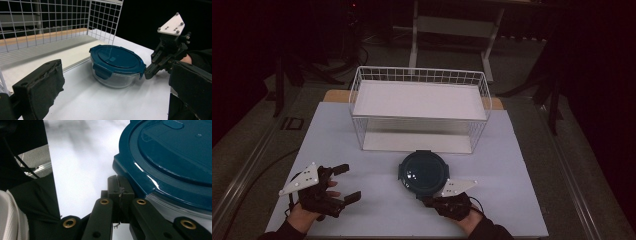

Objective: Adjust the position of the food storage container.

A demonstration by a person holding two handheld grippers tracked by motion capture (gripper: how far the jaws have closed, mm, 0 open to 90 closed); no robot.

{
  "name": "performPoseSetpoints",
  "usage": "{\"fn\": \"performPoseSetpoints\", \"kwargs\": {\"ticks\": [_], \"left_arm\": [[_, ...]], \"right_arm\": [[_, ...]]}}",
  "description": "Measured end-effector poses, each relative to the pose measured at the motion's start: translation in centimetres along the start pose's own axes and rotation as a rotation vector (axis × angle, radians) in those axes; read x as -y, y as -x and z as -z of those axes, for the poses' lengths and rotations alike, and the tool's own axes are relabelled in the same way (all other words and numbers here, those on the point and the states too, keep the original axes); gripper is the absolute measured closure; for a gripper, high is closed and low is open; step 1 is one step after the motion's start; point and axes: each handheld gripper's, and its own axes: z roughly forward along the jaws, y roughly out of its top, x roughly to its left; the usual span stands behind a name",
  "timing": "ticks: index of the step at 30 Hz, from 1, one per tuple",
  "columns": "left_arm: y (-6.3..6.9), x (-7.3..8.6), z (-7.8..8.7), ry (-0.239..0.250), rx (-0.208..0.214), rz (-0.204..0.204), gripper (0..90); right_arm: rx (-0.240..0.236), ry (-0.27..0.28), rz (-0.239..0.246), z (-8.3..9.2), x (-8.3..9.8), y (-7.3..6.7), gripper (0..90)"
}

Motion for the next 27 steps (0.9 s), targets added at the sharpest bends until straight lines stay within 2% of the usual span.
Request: {"fn": "performPoseSetpoints", "kwargs": {"ticks": [10,12,15,18,19,21,23,24,27], "left_arm": [[0.0,0.0,0.0,-0.001,0.0,0.002,0.2],[0.0,0.0,0.0,-0.001,0.001,0.001,0.2],[0.0,0.0,0.1,-0.001,0.0,0.0,0.2],[0.0,0.0,0.1,0.001,-0.001,0.001,0.2],[0.0,0.0,0.1,0.0,-0.001,0.0,0.2],[0.0,0.0,0.1,-0.002,0.0,-0.003,0.2],[0.1,0.0,0.0,-0.005,0.002,-0.003,0.2],[0.2,0.0,-0.1,-0.006,0.005,-0.003,0.2],[0.3,-0.2,-0.2,-0.009,0.009,-0.012,0.2]], "right_arm": [[0.014,0.005,-0.002,-0.3,-0.3,0.5,90.0],[-0.004,0.015,-0.007,-0.2,-0.4,0.5,90.0],[-0.014,0.052,-0.006,0.5,-0.8,0.1,90.0],[0.001,0.08,0.008,1.2,-1.1,0.0,89.3],[0.024,0.103,0.017,2.1,-1.4,0.1,86.5],[0.034,0.11,0.022,2.4,-1.5,0.1,86.5],[0.061,0.14,0.03,3.4,-1.8,0.1,82.4],[0.061,0.14,0.03,3.4,-1.8,0.1,82.4],[0.106,0.191,0.011,4.7,-2.0,0.4,61.7]]}}
